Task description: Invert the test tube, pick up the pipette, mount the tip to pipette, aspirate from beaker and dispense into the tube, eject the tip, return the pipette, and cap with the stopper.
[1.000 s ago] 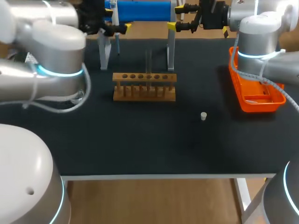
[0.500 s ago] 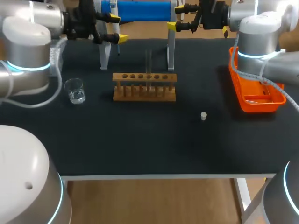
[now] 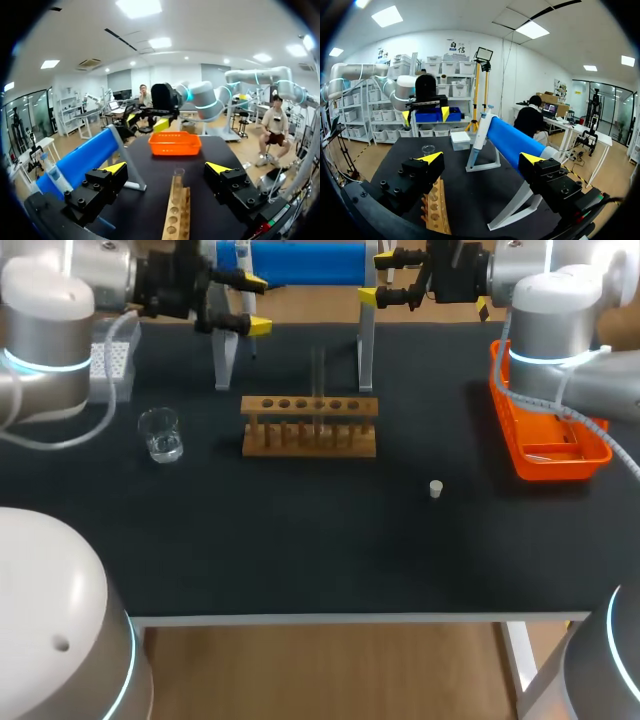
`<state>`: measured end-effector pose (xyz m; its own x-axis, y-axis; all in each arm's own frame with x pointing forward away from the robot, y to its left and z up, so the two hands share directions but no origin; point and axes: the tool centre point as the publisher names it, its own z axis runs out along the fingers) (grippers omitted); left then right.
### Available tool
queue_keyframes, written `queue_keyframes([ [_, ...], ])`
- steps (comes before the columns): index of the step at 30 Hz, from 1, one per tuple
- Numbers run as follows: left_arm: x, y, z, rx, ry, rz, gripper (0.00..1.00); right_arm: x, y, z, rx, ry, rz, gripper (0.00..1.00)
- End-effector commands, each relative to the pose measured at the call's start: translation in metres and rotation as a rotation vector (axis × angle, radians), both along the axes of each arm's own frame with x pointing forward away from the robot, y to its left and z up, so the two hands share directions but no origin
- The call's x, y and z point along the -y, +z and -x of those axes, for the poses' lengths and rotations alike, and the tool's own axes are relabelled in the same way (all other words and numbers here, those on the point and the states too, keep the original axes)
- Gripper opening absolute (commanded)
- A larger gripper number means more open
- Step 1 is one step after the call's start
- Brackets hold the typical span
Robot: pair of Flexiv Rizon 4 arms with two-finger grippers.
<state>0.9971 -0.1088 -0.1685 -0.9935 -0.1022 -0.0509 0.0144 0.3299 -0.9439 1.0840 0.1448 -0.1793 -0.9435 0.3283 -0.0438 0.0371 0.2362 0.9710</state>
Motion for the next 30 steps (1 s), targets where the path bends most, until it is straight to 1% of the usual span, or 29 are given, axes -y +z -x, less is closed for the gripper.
queue_keyframes([
  [1, 0.017, 0.002, 0.003, 0.014, -0.021, -0.032, 1.00, 0.001, 0.000, -0.001, -0.003, 0.003, 0.002, 1.00],
  [4, 0.027, -0.003, 0.008, 0.016, -0.037, -0.038, 1.00, 0.001, 0.000, -0.001, -0.003, 0.003, 0.002, 1.00],
  [6, 0.032, -0.009, 0.010, 0.002, -0.047, -0.040, 1.00, 0.001, 0.000, -0.001, -0.003, 0.003, 0.002, 1.00],
  [10, 0.042, -0.018, 0.012, -0.007, -0.053, -0.029, 1.00, 0.001, 0.000, -0.001, -0.003, 0.003, 0.002, 1.00],
  [16, 0.057, -0.039, 0.016, -0.032, -0.050, -0.026, 1.00, 0.001, 0.000, -0.001, -0.003, 0.003, 0.002, 1.00],
  [19, 0.061, -0.048, 0.015, -0.046, -0.028, -0.034, 1.00, 0.001, 0.000, -0.001, -0.003, 0.003, 0.002, 1.00],
  [22, 0.066, -0.055, 0.012, -0.047, -0.013, -0.046, 1.00, 0.001, 0.000, -0.001, -0.003, 0.003, 0.002, 1.00],
  [24, 0.069, -0.057, 0.011, -0.031, -0.018, -0.054, 1.00, 0.001, 0.000, -0.001, -0.003, 0.003, 0.002, 1.00],
  [26, 0.073, -0.062, 0.010, -0.031, -0.023, -0.062, 1.00, 0.001, 0.000, -0.001, -0.003, 0.003, 0.002, 1.00],
  [28, 0.077, -0.068, 0.011, -0.053, -0.032, -0.088, 1.00, 0.001, 0.000, -0.001, -0.003, 0.003, 0.002, 1.00],
  [30, 0.078, -0.074, 0.011, -0.056, -0.034, -0.088, 1.00, 0.001, 0.000, -0.001, -0.003, 0.003, 0.002, 1.00],
])
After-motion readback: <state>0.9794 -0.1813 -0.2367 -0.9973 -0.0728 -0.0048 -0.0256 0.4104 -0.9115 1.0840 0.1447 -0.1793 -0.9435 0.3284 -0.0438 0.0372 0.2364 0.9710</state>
